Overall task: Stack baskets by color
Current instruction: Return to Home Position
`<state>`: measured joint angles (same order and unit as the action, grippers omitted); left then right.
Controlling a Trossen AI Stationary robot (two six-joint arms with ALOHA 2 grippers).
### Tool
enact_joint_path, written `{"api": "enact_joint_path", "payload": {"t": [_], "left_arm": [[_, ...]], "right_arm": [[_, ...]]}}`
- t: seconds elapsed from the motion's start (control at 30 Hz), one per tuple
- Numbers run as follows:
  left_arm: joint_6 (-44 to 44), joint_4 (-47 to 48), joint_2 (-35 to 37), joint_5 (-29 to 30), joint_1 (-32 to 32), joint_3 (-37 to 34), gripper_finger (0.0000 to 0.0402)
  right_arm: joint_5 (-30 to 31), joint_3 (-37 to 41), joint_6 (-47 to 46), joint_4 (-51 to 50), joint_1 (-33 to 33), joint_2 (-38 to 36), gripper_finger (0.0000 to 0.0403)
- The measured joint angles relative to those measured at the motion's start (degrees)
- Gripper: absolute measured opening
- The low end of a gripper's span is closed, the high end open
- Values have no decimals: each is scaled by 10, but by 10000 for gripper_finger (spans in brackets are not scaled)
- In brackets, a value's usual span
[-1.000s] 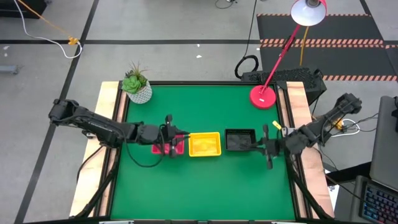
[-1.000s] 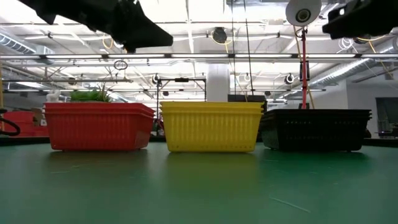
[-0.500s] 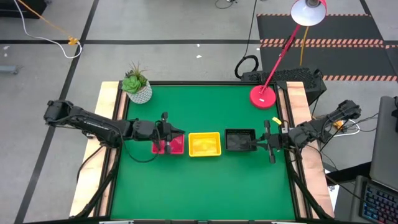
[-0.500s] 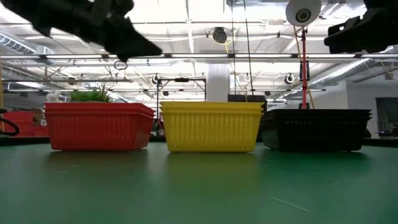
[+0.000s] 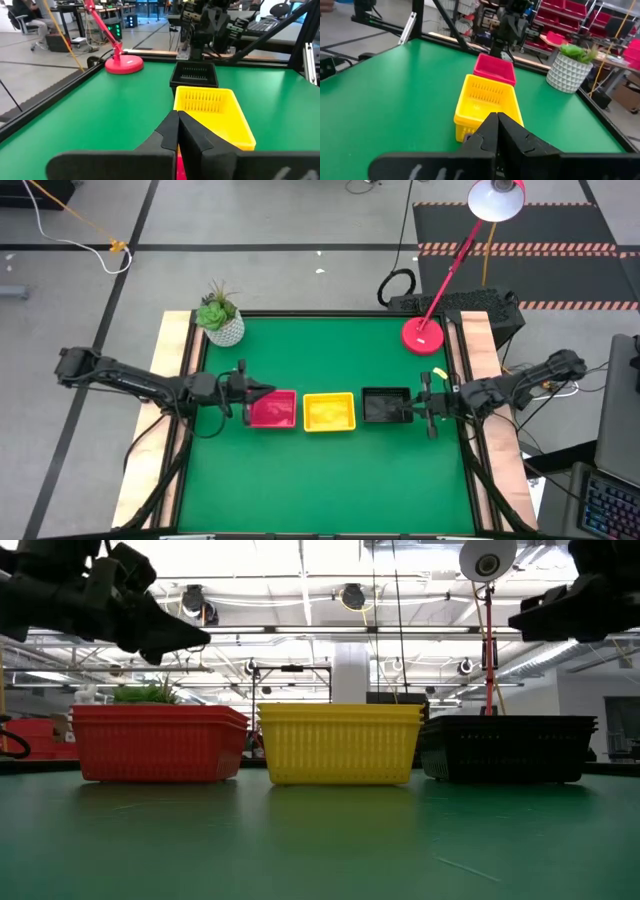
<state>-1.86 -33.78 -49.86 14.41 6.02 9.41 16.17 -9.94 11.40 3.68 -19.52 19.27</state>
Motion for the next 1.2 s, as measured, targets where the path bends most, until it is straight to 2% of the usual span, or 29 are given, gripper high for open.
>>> {"api": "enact_joint_path", "payload": {"t": [0.3, 0.9, 1.0, 1.1, 1.2], "left_arm": [[2, 0, 34, 0, 0, -33, 9], [33, -7, 34, -26, 0, -33, 10], [39, -16, 35, -37, 0, -47, 5], [41, -86, 34, -43, 0, -88, 5], [32, -78, 39, -45, -2, -89, 7]], "right_arm": [[0, 38, -2, 21, 8, 0, 0], [-1, 67, 1, 21, 8, -32, 0], [-16, 67, 8, 19, 8, -41, 0], [-25, 68, 12, 10, 8, -50, 0], [-28, 68, 13, 5, 8, -60, 0]]}}
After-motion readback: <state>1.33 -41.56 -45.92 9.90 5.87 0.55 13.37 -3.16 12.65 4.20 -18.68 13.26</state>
